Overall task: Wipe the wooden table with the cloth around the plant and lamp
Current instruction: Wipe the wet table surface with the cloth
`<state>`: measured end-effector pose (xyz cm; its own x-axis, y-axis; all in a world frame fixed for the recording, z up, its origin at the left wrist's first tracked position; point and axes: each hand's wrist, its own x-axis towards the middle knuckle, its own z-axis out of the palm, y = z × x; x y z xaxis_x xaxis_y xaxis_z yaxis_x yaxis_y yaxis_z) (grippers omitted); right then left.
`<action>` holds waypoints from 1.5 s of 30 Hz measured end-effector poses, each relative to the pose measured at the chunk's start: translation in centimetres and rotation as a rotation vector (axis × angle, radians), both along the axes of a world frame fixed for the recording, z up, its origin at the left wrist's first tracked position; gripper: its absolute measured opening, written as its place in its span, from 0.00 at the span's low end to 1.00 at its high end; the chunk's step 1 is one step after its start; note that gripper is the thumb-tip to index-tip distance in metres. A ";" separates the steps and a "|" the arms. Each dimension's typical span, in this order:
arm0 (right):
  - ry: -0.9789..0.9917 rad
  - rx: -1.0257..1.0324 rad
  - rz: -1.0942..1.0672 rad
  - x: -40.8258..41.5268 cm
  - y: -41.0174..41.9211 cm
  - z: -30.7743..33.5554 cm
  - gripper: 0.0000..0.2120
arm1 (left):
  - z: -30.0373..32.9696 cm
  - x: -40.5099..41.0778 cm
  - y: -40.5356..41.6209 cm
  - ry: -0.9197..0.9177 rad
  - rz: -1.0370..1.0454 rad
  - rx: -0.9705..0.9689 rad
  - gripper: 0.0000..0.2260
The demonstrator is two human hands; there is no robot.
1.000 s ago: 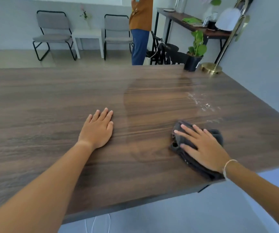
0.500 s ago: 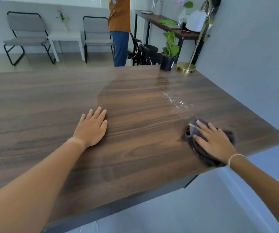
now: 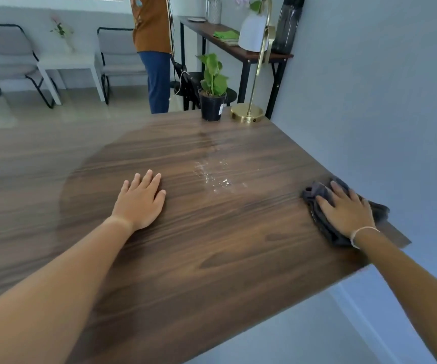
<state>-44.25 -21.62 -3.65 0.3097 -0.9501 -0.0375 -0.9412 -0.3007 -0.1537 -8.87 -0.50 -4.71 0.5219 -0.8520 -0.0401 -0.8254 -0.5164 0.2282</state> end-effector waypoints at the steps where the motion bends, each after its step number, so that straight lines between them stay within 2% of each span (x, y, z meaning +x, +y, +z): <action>1: -0.011 0.000 -0.039 2.0 -1.6 0.0 0.26 | 0.0 -0.1 -0.6 -0.010 0.014 0.010 0.24; 3: -0.013 -0.046 0.131 7.5 -0.6 -0.6 0.26 | 0.0 0.0 -1.3 -0.019 0.043 0.020 0.24; 5: -0.083 -0.109 0.515 10.4 5.4 -1.6 0.27 | 0.0 0.0 -1.5 -0.031 0.067 0.019 0.24; 7: -0.134 -0.011 0.858 7.0 11.2 -1.7 0.24 | 0.0 0.1 -1.5 -0.051 0.071 0.009 0.24; 8: -0.167 0.017 0.882 3.8 11.4 -1.4 0.24 | 0.0 0.2 -1.6 -0.053 0.073 0.012 0.24; 9: -0.160 -0.004 0.820 0.8 9.6 -1.4 0.24 | 0.0 0.2 -1.7 -0.053 0.073 0.020 0.24; 11: -0.049 -0.055 0.503 -3.6 2.7 -0.8 0.28 | -0.1 0.3 -1.9 -0.060 0.075 0.034 0.24; 13: 0.037 -0.034 0.199 -2.7 -4.3 -0.1 0.32 | -0.2 0.4 -2.0 -0.070 0.082 0.039 0.24; 14: 0.021 -0.028 0.143 -0.3 -6.2 -0.1 0.29 | -0.3 0.4 -2.0 -0.073 0.084 0.040 0.24; 16: -0.008 -0.045 0.203 6.4 -6.5 -0.8 0.24 | -0.3 0.4 -2.1 -0.075 0.087 0.043 0.24; 18: -0.069 -0.063 0.400 11.9 -3.0 -1.1 0.24 | -0.2 0.3 -2.1 -0.079 0.091 0.054 0.24; 20: -0.093 -0.066 0.693 12.5 2.4 -1.5 0.27 | -0.1 0.2 -2.1 -0.078 0.094 0.067 0.24; 22: -0.152 -0.004 0.921 8.7 5.4 -1.2 0.27 | 0.0 0.1 -2.1 -0.068 0.097 0.069 0.24; 24: -0.123 -0.004 0.876 4.7 3.0 -1.0 0.27 | 0.1 0.1 -2.3 -0.060 0.101 0.069 0.24; 26: -0.016 -0.026 0.632 3.8 -3.3 -0.9 0.27 | 0.1 0.1 -2.5 -0.055 0.111 0.066 0.24; 28: 0.032 -0.001 0.396 7.2 -8.5 -0.2 0.25 | -0.1 0.2 -2.5 -0.080 0.118 0.061 0.24; 30: -0.003 0.019 0.363 13.4 -9.3 -0.5 0.24 | -0.3 0.3 -2.5 -0.091 0.117 0.062 0.25; 33: -0.064 0.035 0.691 20.3 -2.3 -1.1 0.24 | -0.3 0.4 -2.5 -0.075 0.113 0.069 0.29; 35: -0.087 0.012 0.979 18.8 3.1 -1.2 0.24 | -0.4 0.5 -2.4 -0.066 0.113 0.066 0.30; 37: -0.151 0.005 1.113 14.2 4.3 -1.1 0.24 | -0.3 0.6 -2.4 -0.051 0.117 0.060 0.30; 39: -0.135 -0.043 1.015 10.4 1.0 -0.9 0.24 | -0.3 0.6 -2.5 -0.050 0.121 0.059 0.30; 41: -0.041 -0.067 0.758 10.4 -5.0 -0.9 0.23 | -0.1 1.0 -2.6 -0.083 0.118 0.060 0.30; 43: -0.010 -0.001 0.518 14.5 -8.9 -0.4 0.23 | 0.2 1.7 -2.7 -0.135 0.103 0.064 0.33; 45: -0.025 -0.034 0.508 20.3 -7.8 -0.5 0.23 | 0.3 3.0 -3.5 -0.160 0.092 0.062 0.33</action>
